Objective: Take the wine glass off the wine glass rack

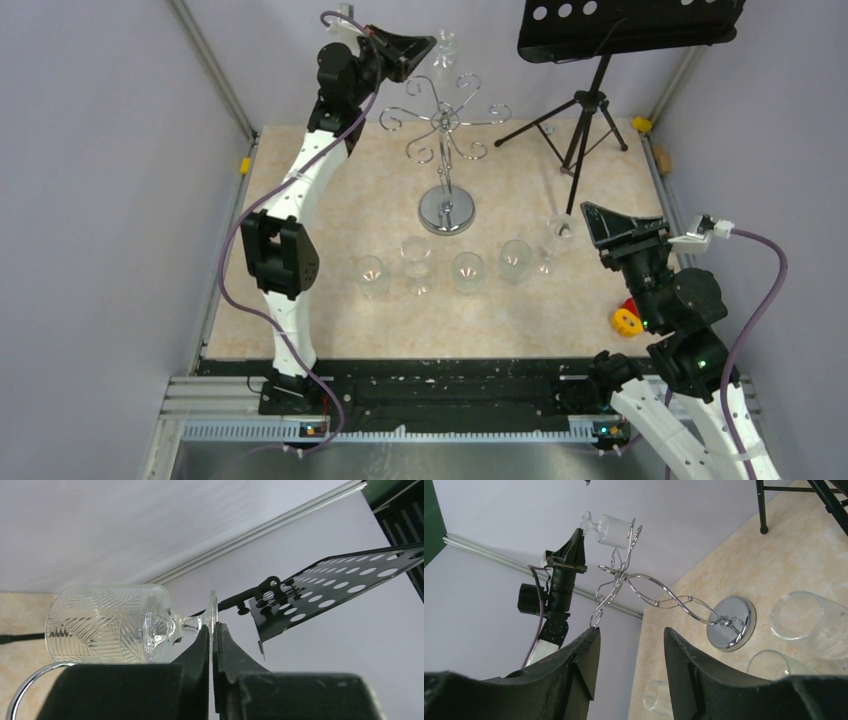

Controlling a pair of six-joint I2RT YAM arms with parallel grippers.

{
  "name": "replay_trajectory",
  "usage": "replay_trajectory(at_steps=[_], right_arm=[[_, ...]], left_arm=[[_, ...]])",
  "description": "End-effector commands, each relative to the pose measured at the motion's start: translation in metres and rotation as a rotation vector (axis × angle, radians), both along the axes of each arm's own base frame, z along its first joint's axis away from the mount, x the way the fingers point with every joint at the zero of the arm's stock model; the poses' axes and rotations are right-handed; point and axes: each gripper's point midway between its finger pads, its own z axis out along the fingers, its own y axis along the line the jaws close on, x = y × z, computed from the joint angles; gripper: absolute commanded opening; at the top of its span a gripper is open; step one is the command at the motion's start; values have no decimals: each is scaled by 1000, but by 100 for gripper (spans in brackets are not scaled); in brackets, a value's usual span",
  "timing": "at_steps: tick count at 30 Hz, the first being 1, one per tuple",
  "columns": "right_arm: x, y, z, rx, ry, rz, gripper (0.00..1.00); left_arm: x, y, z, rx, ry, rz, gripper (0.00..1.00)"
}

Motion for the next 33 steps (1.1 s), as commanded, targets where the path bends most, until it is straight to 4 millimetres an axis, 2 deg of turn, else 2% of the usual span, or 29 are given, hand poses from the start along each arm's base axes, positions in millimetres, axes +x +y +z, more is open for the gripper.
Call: replay_trajectory(at_steps=[1,7,12,19,25,33], right_arm=[[-4,-4,13,0,-40,-13,53],[-4,-4,14,-5,-52,-10,62],[-4,6,16,-11,-92,36,71],[-2,17,21,-9,-131,87,74],[0,36,26,-27,-174,175,74],[-4,97,60,-85,-331,491,74]], left_arm=[[-15,18,67,-59,-231,34,0],[-17,38,78,-66,-267,48,0],[-34,53,104,-71,-330,10,0],[-63,81,128,-122,-357,-13,0],[-108,94,149,-193,-395,-101,0],[-189,103,180,-275,-450,-210,0]])
